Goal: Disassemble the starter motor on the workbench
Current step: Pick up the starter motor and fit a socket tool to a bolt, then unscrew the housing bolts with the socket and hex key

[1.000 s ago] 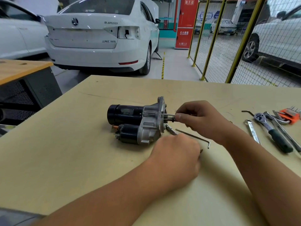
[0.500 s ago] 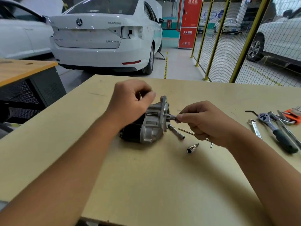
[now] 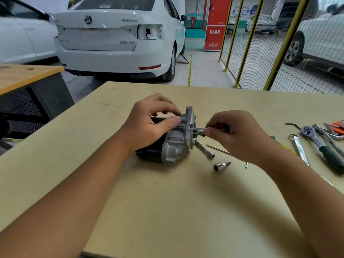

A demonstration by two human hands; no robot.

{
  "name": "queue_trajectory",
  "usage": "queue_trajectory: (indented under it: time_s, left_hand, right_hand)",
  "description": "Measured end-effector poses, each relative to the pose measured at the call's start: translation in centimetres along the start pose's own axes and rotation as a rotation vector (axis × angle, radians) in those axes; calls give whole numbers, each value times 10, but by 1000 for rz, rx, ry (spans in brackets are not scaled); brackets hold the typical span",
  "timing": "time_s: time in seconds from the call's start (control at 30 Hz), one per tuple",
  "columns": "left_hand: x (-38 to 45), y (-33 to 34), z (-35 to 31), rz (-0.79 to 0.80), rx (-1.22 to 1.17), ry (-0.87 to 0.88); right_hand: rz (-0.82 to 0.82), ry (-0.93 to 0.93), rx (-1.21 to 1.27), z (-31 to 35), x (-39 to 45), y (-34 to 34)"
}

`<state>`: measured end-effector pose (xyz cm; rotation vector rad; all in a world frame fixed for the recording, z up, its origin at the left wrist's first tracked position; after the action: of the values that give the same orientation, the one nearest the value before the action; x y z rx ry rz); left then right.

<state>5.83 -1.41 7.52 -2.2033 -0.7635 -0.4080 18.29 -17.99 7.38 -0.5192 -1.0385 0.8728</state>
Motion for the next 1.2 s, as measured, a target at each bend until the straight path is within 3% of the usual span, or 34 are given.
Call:
queue_trajectory:
  time_s: [0.13,0.3,0.47,0.7,0.97,1.2]
  left_hand:
    - [-5,21,-23,38,120,43]
    - [-7,38,-30,97,316,-25]
    - [-2,45,-25,166,261,-81]
    - [9,38,-16,68,241,-107]
    - [10,37,-12,-6,306,-104]
    - [10,38,-15,7,326,-74]
  right_hand:
    - [-25,-20,1,4,-1,0]
    - [-43,50,211,1,-4,4]
    - [58,279,495,-17,-7,11]
    - [111,737,523,-53,-32,3]
    - [-39,986,909,-41,-41,26]
    - [-79,1060,1028,-30,-43,42]
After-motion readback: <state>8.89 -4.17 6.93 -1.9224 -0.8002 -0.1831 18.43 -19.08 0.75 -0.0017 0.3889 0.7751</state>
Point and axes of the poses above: each hand's wrist, its own x-axis towards the middle knuckle, its own y-axis out of the palm, z = x × y, the point moved 7 cm from there along x, towards the middle knuckle, and after that the axes turned 13 degrees about -y, right-handed, at the moved point
